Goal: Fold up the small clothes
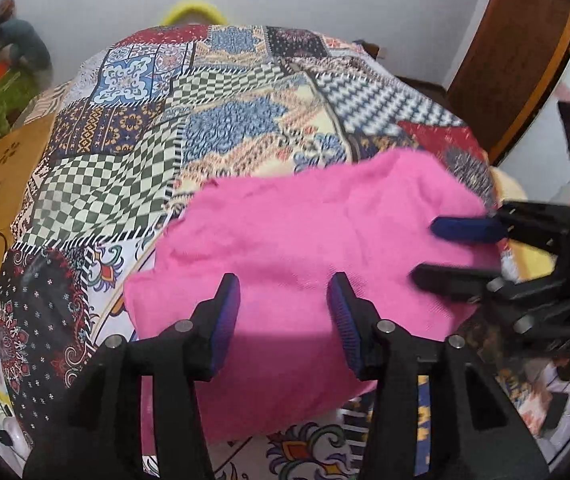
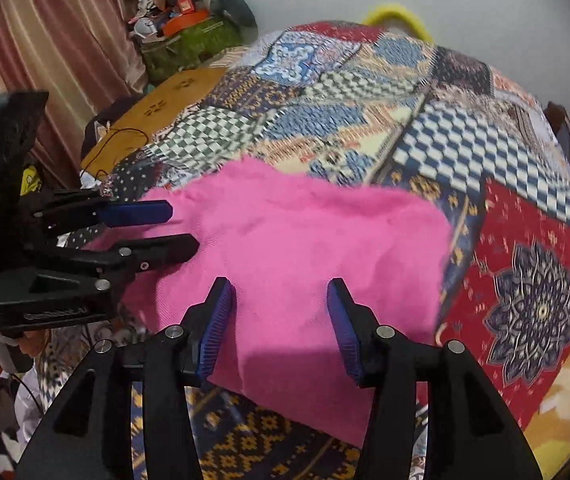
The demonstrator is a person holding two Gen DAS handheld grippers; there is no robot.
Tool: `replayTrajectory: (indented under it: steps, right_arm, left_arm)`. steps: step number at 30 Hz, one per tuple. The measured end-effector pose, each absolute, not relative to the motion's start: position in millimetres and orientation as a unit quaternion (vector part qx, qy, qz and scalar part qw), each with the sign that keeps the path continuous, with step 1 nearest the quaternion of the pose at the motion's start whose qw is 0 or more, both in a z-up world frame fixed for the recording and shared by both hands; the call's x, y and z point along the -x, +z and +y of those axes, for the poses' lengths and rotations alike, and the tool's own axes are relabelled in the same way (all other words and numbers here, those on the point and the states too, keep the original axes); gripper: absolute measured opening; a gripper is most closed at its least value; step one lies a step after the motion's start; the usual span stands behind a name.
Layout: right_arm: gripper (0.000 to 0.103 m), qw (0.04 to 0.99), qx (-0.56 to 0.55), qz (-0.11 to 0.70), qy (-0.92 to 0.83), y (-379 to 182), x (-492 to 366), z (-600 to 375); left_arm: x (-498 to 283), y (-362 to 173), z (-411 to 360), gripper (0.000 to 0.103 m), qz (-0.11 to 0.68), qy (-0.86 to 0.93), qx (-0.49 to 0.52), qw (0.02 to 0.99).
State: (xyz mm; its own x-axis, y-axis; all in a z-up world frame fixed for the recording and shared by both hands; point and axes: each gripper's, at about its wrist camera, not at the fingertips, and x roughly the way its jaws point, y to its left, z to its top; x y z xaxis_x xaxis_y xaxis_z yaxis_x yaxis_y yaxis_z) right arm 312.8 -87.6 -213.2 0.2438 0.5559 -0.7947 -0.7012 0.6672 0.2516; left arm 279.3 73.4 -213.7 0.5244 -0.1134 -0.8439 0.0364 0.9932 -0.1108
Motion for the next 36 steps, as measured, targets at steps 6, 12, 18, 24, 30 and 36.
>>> replayTrajectory:
  steps: [6, 12, 18, 24, 30, 36]
  right_arm:
    - [0.051, 0.796, 0.062, 0.468, 0.378, -212, -313, -119]
    - [0.051, 0.815, 0.066, 0.465, 0.34, -206, -305, -145]
    - [0.051, 0.845, 0.057, 0.414, 0.334, -168, -286, -158]
    - [0.051, 0.881, 0.028, 0.316, 0.351, -98, -250, -163]
    - [0.051, 0.9, -0.005, 0.221, 0.375, -43, -202, -175]
    - [0.053, 0.915, -0.011, 0.144, 0.376, -13, -153, -181]
  left_arm:
    - [-260, -214, 92, 0.058, 0.473, -0.019, 0.033, 0.88]
    - [-236, -209, 120, 0.058, 0.472, 0.032, 0.034, 0.88]
    - [-207, -168, 130, 0.058, 0.423, 0.066, 0.047, 0.902]
    - [-168, -91, 101, 0.058, 0.322, 0.044, 0.04, 0.945]
    - [-122, -29, 58, 0.058, 0.227, 0.017, 0.014, 0.974]
    - [-77, 4, 28, 0.059, 0.158, 0.012, -0.004, 0.987]
